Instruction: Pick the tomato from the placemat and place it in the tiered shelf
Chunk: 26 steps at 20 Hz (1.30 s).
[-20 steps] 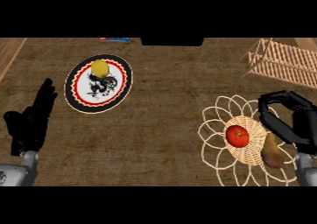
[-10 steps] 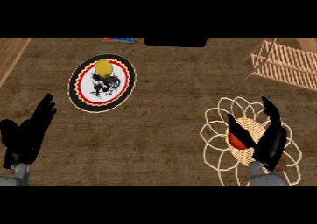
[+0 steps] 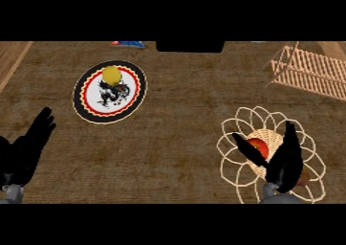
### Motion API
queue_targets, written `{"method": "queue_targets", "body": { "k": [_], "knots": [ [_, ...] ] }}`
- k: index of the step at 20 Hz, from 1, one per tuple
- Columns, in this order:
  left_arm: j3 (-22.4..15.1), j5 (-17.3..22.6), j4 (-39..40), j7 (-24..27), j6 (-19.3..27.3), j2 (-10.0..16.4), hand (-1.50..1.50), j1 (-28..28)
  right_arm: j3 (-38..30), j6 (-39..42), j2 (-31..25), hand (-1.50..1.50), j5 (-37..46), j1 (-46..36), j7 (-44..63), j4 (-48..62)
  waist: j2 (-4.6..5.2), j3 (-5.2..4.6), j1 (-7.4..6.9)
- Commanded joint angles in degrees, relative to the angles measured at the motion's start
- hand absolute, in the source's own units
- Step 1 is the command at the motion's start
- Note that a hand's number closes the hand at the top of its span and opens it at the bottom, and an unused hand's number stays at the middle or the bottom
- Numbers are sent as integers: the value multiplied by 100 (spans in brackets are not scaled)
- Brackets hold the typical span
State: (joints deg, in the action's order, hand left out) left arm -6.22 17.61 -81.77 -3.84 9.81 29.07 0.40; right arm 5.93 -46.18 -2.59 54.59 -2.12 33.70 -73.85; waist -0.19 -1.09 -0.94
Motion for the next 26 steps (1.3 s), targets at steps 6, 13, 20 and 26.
{"method": "queue_targets", "body": {
  "k": [6,13,20,26],
  "knots": [
    [11,22,68,-16,-93,-1,0,-91,475,3183,102,-150,1362,-566,2505,163,10,28,-17],
    [109,84,-7,46,-190,22,0,85,531,5921,211,-150,1499,-1498,3993,-545,-28,85,47],
    [161,-89,162,132,-114,-144,0,58,577,6618,256,-150,1375,-1455,4382,-1162,1,101,119],
    [326,-9,169,359,-384,-109,0,318,480,6443,256,-150,1547,-1158,4165,-885,12,104,61]
  ]
}}
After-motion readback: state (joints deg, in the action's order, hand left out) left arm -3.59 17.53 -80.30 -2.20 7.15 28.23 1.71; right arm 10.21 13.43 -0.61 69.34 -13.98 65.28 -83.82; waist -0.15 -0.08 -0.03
